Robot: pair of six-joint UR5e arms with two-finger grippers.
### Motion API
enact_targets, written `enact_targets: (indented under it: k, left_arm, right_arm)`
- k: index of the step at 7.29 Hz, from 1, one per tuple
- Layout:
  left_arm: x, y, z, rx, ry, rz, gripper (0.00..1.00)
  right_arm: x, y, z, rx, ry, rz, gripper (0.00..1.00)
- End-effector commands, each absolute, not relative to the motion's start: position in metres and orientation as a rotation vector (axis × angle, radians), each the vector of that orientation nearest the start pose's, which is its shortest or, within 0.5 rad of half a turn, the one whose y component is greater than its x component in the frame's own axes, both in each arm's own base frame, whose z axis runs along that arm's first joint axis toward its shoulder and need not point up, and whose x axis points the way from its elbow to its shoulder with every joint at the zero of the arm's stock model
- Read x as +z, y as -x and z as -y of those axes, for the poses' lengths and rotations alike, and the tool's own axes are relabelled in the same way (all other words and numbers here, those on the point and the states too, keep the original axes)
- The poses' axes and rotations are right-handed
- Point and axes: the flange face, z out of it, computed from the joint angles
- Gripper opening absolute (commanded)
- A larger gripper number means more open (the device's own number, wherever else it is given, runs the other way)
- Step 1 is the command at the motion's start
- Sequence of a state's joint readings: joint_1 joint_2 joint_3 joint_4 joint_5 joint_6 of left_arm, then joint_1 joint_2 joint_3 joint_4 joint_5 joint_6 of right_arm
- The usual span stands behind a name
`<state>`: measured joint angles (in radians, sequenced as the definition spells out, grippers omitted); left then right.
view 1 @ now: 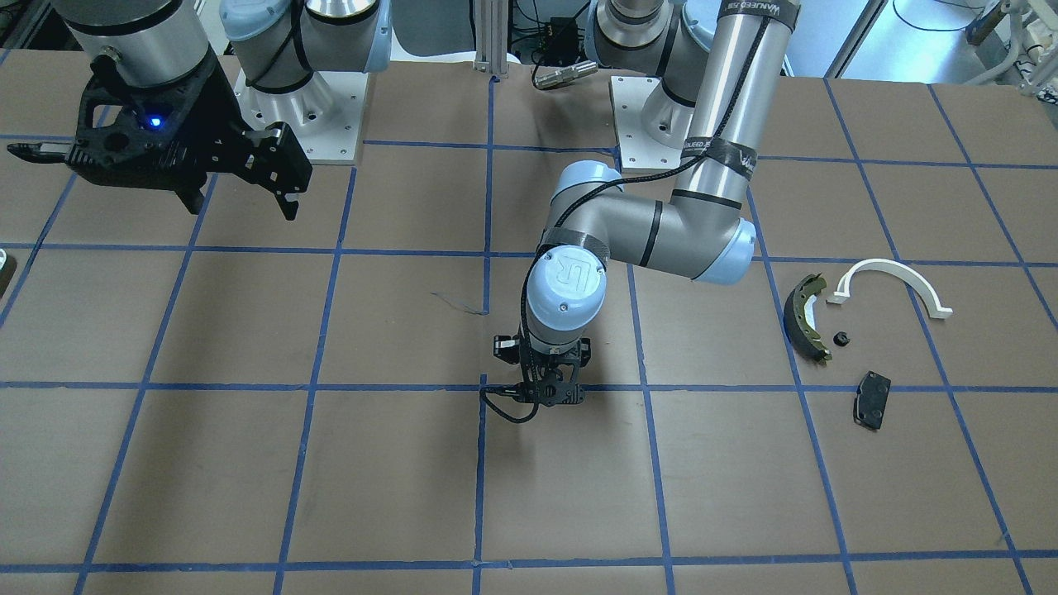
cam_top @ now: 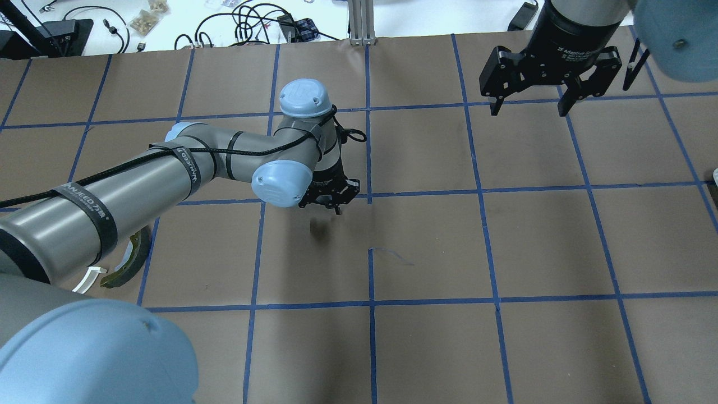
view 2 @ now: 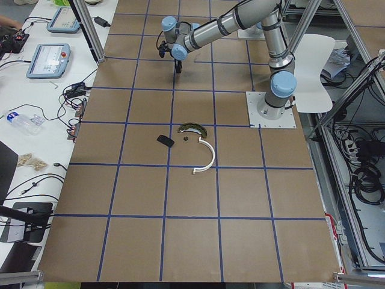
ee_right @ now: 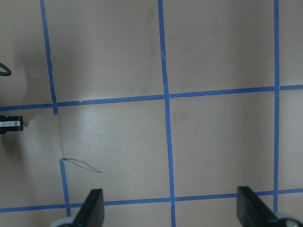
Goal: Place bearing gear from tray to pile
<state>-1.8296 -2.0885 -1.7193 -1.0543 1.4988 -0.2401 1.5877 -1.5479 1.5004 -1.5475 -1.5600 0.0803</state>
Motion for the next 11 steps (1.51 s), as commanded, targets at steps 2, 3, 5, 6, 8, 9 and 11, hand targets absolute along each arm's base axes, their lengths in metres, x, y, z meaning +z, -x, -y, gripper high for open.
enact_targets:
  k: [2, 3, 5, 6, 8, 9, 11]
  left_arm:
    - [0.235, 0.25, 0.578, 0.31, -0.007, -3.159, 0.0]
    - [0.263, 0.236, 0.589, 0.354, -0.03, -3.155, 0.0]
    - [0.276, 0.23, 0.596, 0.352, -0.01, -3.175, 0.0]
    - [0.262, 0.233, 0.611, 0.283, -0.013, -3.188, 0.68]
    - [0.236, 0.273, 0.618, 0.201, 0.054, -3.27, 0.96]
    - [0.222, 0.284, 0.615, 0.2, 0.054, -3.264, 0.97]
    - [0.202, 0.283, 0.611, 0.256, 0.038, -3.245, 0.97]
  right_arm:
    - [0.509, -0.143, 0.501, -0.038, -0.098, -3.129, 1.0]
    - [0.509, -0.143, 0.501, -0.038, -0.098, -3.131, 1.0]
    - [0.508, -0.142, 0.501, -0.036, -0.098, -3.133, 1.0]
    - [0.508, -0.142, 0.501, -0.036, -0.099, -3.134, 1.0]
    - [0.508, -0.143, 0.501, -0.035, -0.098, -3.131, 1.0]
    - [0.508, -0.142, 0.501, -0.036, -0.099, -3.134, 1.0]
    - [0.51, -0.143, 0.502, -0.05, -0.094, -3.138, 1.0]
